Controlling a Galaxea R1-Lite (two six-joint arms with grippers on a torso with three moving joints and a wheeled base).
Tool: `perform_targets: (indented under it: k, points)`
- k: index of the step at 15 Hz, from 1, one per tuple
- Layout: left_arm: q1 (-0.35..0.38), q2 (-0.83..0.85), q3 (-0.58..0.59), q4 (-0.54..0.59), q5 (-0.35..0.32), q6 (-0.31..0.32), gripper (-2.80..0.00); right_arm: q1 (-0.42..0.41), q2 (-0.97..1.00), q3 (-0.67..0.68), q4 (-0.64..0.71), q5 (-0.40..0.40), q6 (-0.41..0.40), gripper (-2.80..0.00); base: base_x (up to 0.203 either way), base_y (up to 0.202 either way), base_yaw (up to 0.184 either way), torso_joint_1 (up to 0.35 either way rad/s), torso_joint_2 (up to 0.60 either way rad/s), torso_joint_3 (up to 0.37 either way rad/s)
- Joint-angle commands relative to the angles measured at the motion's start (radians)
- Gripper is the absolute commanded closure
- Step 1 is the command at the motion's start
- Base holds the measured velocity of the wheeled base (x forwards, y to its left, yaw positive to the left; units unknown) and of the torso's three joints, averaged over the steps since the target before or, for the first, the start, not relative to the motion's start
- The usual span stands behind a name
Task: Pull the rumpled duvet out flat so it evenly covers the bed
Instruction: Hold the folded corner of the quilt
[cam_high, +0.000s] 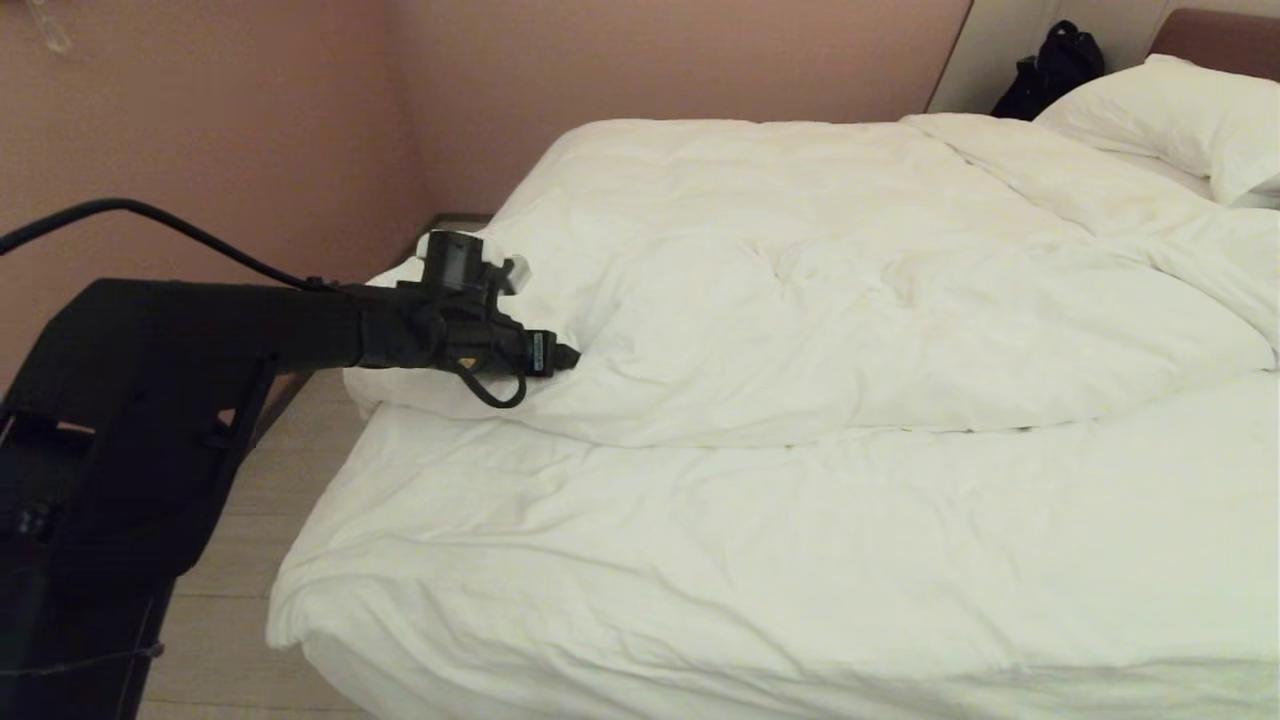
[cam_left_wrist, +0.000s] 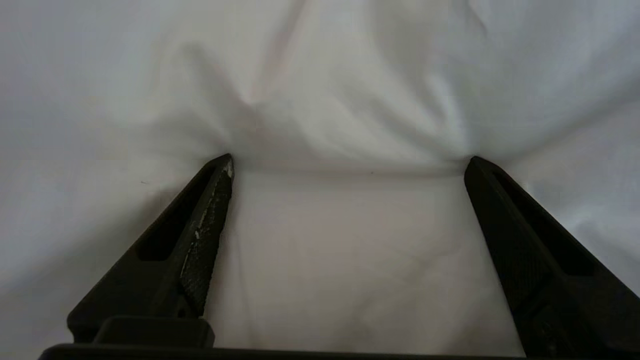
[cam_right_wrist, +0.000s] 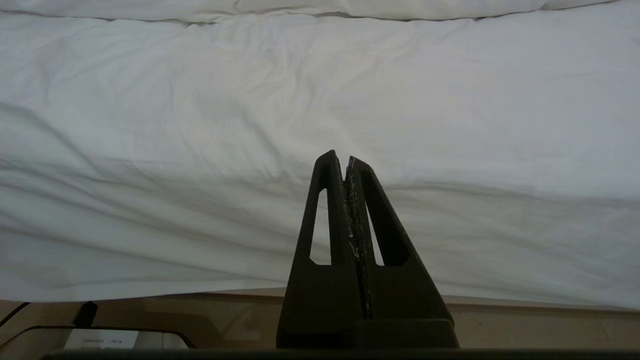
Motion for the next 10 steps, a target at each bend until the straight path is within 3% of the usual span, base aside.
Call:
perform_targets:
  k: [1,9,10]
  points:
    - [-0.008,0.018,-0.001,0.001,-0.002,-0.001,-2.8,0.0,0.001,0.0,0.0,0.0,-0.001,0.0,0.0,0.0,0.0,0.0,0.0,0.0]
    - [-0.014,0.027,-0.001,0.001,0.0,0.001,-2.8,0.0,0.001,0.0,0.0,0.0,-0.001,0.0,0.0,0.0,0.0,0.0,0.0,0.0]
    - [-0.014,0.029,0.001,0.001,0.0,0.002,0.0,0.0,0.001,0.0,0.0,0.0,-0.001,0.0,0.0,0.0,0.0,0.0,0.0,0.0]
